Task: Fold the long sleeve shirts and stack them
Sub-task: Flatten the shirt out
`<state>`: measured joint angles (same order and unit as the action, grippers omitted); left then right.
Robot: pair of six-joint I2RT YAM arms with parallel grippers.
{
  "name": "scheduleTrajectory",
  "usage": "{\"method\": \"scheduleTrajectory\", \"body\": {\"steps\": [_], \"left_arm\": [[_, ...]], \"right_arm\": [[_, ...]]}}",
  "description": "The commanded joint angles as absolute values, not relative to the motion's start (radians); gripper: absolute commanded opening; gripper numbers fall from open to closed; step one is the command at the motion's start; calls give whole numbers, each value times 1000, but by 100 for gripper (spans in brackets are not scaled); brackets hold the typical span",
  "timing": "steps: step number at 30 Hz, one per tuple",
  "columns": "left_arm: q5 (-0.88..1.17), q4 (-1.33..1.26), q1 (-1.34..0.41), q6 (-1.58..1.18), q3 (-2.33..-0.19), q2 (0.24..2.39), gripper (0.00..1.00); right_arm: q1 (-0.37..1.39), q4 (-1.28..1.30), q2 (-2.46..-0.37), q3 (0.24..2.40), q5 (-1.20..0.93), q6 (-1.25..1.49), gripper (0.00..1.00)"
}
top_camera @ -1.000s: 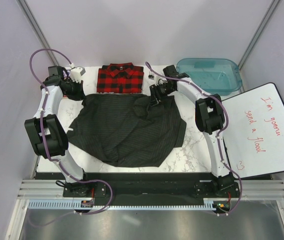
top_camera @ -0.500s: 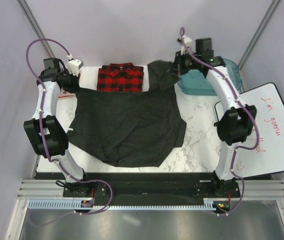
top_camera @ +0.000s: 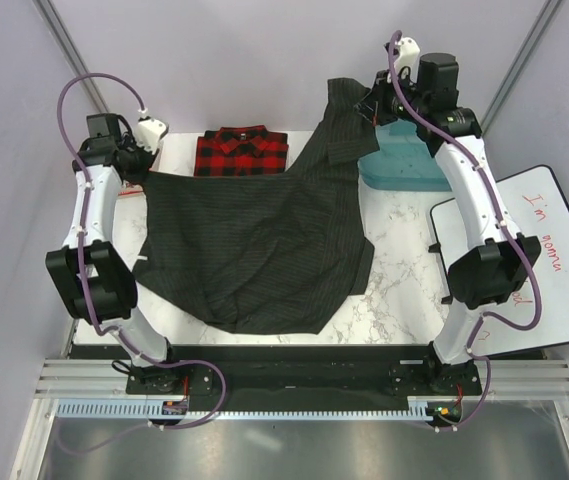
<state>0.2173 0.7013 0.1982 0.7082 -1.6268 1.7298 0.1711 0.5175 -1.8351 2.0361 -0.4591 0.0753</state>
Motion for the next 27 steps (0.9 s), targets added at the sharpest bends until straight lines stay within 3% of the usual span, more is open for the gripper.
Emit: {"method": "scheduleTrajectory", "body": {"steps": [1,8,13,21,27], "left_arm": [[353,637,216,554,-1721,1605,2],[523,615,213,449,-1821,1452,2],[529,552,215,465,-1750,1264,2],[393,283,215,439,-1479,873,2],[229,195,215,359,-1572,772,2]], "right_arm": [[166,323,-1733,2085,-341,170,0],[166,262,-1660,2313,-192,184,0],[164,163,-1508,2263,-121,131,0],[166,97,-1227,2226,-38,8,0],[164,97,-1178,2402,20,-119,0]]}}
